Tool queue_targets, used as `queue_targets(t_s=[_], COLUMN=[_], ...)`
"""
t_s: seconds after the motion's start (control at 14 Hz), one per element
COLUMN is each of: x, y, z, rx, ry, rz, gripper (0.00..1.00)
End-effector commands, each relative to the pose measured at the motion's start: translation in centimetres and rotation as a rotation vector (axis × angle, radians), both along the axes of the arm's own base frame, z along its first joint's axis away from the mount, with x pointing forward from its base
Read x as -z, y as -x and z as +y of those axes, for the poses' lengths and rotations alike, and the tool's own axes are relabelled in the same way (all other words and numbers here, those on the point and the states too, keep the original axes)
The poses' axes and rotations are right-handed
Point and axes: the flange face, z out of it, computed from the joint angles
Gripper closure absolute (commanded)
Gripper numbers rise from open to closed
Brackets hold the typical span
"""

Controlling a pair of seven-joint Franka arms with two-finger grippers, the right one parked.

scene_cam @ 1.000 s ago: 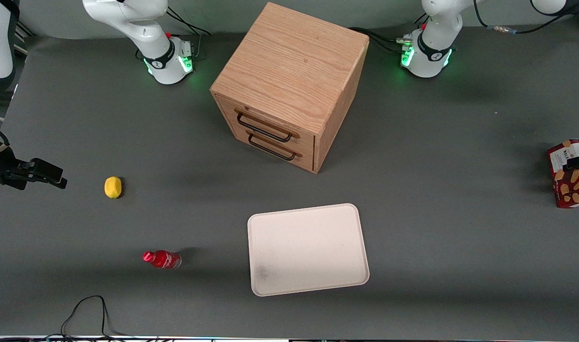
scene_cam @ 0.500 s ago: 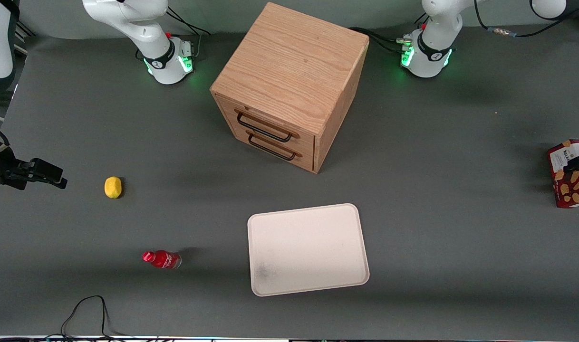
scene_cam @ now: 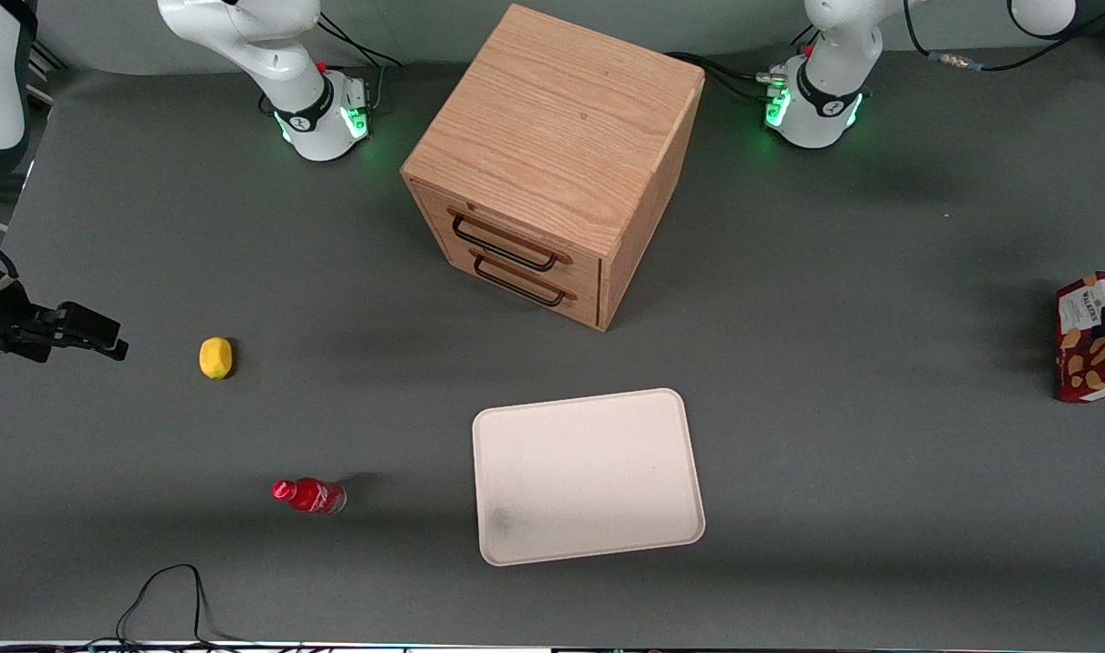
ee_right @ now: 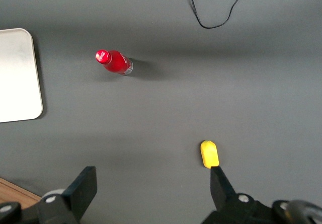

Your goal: Place red cookie box on tray

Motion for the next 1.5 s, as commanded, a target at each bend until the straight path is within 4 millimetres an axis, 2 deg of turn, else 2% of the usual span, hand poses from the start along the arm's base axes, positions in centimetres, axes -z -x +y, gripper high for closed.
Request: queue_targets(t_s=[0.0, 0.14, 0.29, 0.43, 0.57, 0.71, 0.93, 1.07, 1.29, 1.43], x=[-5.6, -10.8, -17.0, -22.1, -26.2, -28.5, -29.7, -28.9, -25.1, -20.8], y=[-2.4, -4.4, -6.0, -7.3, -8.9, -11.0, -13.3, -14.5, -16.3, -16.6], z=[-2.2, -5.0, -9.2, -15.0, -21.3, -29.4, -41.0, -47.9, -56.5, -60.5], rx=[0.027, -0.001, -0.032, -0.099, -0.191, -0.269, -0.382, -0.476, -0.483, -0.453], ry=[0.014, 0.044, 0.071, 0.094, 0.095, 0.096, 0.120, 0.143, 0.159, 0.131], rz=[0.001, 0.025, 0.041, 0.065, 0.083, 0.066, 0.008, -0.026, -0.050, -0.022], gripper=[1.00, 1.00, 1.00, 1.00, 1.00, 1.00, 1.00, 1.00, 1.00, 1.00])
